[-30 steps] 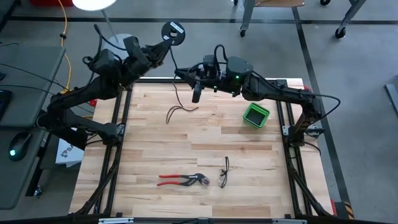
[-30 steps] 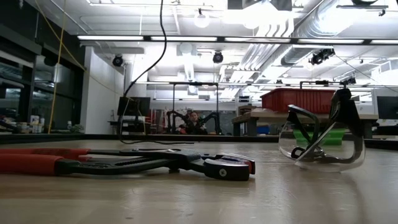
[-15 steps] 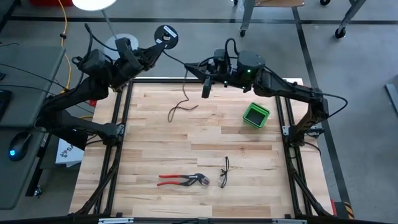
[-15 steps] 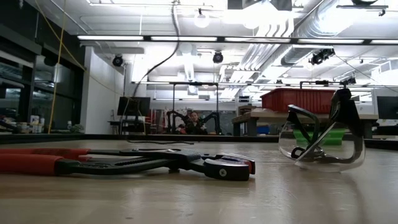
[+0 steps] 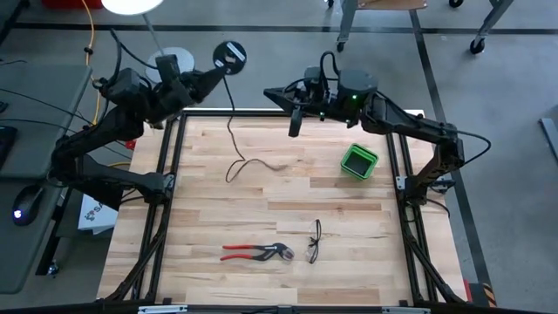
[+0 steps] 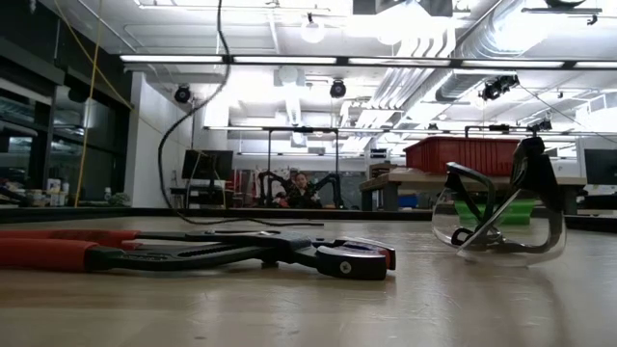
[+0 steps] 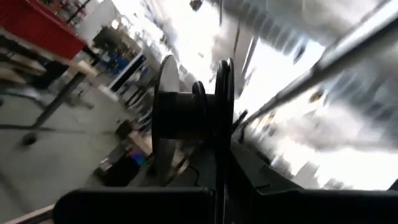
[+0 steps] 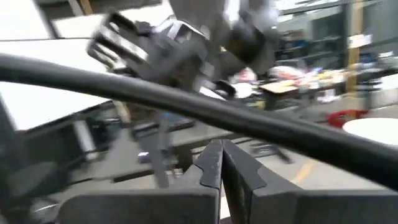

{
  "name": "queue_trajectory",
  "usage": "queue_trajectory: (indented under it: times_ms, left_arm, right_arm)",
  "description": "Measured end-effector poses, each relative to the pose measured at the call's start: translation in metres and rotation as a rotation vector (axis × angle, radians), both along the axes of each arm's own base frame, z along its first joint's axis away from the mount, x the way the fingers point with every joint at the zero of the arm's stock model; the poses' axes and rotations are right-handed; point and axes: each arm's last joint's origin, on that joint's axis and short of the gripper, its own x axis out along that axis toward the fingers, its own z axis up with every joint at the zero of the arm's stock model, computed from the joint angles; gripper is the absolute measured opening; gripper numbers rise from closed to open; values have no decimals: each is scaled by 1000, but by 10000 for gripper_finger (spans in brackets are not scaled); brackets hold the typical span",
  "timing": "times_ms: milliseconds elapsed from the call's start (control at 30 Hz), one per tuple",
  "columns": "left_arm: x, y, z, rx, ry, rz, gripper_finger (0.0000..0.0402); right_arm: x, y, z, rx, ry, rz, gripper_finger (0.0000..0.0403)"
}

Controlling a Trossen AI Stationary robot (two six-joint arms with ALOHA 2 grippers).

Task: Coil cords
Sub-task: Coil the black wire onto the black spool

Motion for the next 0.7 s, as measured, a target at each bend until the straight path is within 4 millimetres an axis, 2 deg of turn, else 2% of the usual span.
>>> queue_trajectory:
  times_ms: [133,333,433,700]
  left_arm:
    - [7,-2,-12,90,161,-18,6]
    - [10,-13,-15,272,260,-22,6]
    - [11,-17,-18,318,307,-31,6]
    - [16,-19,-26,384,404,-19,6]
  right_arm:
    - [-1,-6,0,84,-14,111,29]
    - [-5,-17,1,133,-22,118,129]
    - [-6,-19,2,128,-21,171,162]
    - [-6,-18,2,84,-10,258,171]
